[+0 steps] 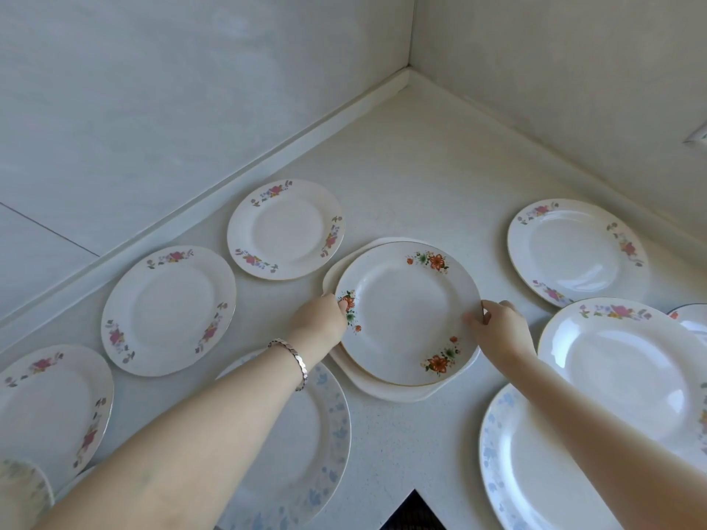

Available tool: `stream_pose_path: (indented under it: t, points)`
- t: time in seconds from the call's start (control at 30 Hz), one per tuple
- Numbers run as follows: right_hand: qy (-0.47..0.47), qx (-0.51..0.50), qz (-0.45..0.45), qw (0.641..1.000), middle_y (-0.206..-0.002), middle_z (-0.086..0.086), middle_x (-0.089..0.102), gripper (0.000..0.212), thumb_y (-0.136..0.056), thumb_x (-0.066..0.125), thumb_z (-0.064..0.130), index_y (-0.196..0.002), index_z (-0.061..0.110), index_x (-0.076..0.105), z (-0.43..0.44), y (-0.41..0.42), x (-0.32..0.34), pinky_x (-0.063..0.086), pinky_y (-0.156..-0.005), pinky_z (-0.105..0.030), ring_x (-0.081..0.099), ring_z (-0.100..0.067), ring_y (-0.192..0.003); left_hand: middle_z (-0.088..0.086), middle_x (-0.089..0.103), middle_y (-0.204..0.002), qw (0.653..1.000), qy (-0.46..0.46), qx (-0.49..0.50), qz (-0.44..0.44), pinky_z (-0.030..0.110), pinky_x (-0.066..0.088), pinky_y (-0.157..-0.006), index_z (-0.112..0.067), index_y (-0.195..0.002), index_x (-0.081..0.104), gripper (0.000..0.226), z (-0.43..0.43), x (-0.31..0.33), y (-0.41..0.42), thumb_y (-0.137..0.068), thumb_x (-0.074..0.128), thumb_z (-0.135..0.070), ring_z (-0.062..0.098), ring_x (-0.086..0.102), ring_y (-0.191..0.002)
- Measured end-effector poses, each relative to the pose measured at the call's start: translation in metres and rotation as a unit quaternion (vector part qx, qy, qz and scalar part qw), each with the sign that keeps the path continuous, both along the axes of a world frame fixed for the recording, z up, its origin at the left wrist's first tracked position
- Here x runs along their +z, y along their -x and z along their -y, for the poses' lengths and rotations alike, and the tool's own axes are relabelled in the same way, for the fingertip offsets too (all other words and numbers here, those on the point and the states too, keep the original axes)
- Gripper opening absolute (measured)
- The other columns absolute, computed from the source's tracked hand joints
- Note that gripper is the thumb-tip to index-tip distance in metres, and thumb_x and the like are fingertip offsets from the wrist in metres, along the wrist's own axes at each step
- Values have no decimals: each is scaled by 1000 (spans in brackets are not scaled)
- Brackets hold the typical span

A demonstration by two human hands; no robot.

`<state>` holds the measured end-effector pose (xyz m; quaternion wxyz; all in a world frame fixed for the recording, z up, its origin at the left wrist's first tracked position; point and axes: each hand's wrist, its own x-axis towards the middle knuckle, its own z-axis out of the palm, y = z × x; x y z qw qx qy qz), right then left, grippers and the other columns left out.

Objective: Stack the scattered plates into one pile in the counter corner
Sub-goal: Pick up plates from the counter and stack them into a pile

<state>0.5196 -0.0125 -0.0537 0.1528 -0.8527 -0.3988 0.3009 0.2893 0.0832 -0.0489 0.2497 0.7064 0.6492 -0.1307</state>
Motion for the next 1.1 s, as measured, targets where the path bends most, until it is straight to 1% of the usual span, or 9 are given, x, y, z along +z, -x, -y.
stream_pose_path:
  t: [0.17, 0.37, 0.57, 0.6, 0.73, 0.83, 0.93, 1.0, 1.1]
  points:
    - [-6, 4, -1, 1000, -91, -9, 47, 26, -90, 49, 22, -96, 1, 64, -4, 2, -2, 34, -52, -23, 41, -11, -61, 17, 64, -114, 997, -35, -43, -51, 36, 47, -79, -4, -119, 51, 45, -5, 2, -1, -102, 21, -32, 34, 61, -105]
    - [0, -15, -21, 1000, -115, -13, 53, 34, -90, 52, 26, -118, 9, 59, -2, 4, -6, 41, -66, -28, 51, -20, -78, 15, 67, -109, 998, -60, -21, 0, 31, 39, -69, -6, -121, 46, 38, 9, -6, 7, -101, 24, -30, 33, 63, -99]
    - [-34, -88, -95, 991, -89, -11, 68, 24, -84, 59, 19, -104, 8, 67, -2, 5, -6, 47, -58, -26, 59, -22, -69, 17, 56, -114, 993, -74, 54, 73, 35, 42, -76, -5, -107, 51, 34, 17, -7, 13, -98, 35, -33, 36, 56, -102]
    - [-38, -100, -105, 989, -92, -10, 67, 28, -84, 61, 21, -109, 9, 67, -2, 5, -7, 48, -61, -26, 59, -20, -72, 17, 52, -118, 989, -71, 87, 94, 36, 43, -82, -5, -109, 51, 34, 18, -7, 12, -97, 38, -34, 36, 52, -107]
    - [-10, -168, -110, 980, -134, -14, 45, 60, -82, 64, 37, -132, 9, 49, 2, 8, -8, 41, -103, -46, 47, -30, -120, 20, 44, -138, 954, 3, 227, 197, 35, 39, -98, 0, -136, 37, 51, 15, -4, 10, -96, 44, -31, 34, 45, -126]
    - [-17, -196, -210, 958, -111, -15, 63, 39, -87, 59, 24, -120, 4, 56, -1, 14, -4, 53, -83, -42, 61, -30, -90, 17, 58, -125, 956, 33, 209, 205, 34, 43, -85, 0, -126, 49, 45, 13, -5, 13, -97, 39, -33, 29, 55, -99]
    - [7, -213, -215, 953, -105, -17, 64, 41, -88, 58, 20, -124, 2, 53, -5, 17, 0, 51, -77, -38, 60, -31, -85, 8, 59, -86, 959, 55, 200, 194, 26, 37, -62, 3, -119, 53, 45, 12, -3, 15, -97, 39, -33, 18, 50, -71]
    - [31, -206, -197, 958, -94, -15, 60, 35, -88, 57, 18, -117, -2, 56, -5, 16, 0, 50, -78, -39, 57, -30, -82, 12, 61, -87, 967, 73, 178, 166, 26, 37, -64, 5, -114, 54, 45, 13, 0, 17, -97, 40, -33, 23, 54, -74]
    - [65, -197, -174, 963, -90, -16, 58, 31, -88, 55, 16, -109, -6, 58, 6, 16, -3, 52, -81, -42, 57, -31, -81, 23, 63, -114, 976, 92, 144, 136, 33, 47, -79, 7, -116, 53, 49, 17, 3, 19, -96, 40, -35, 35, 60, -102]
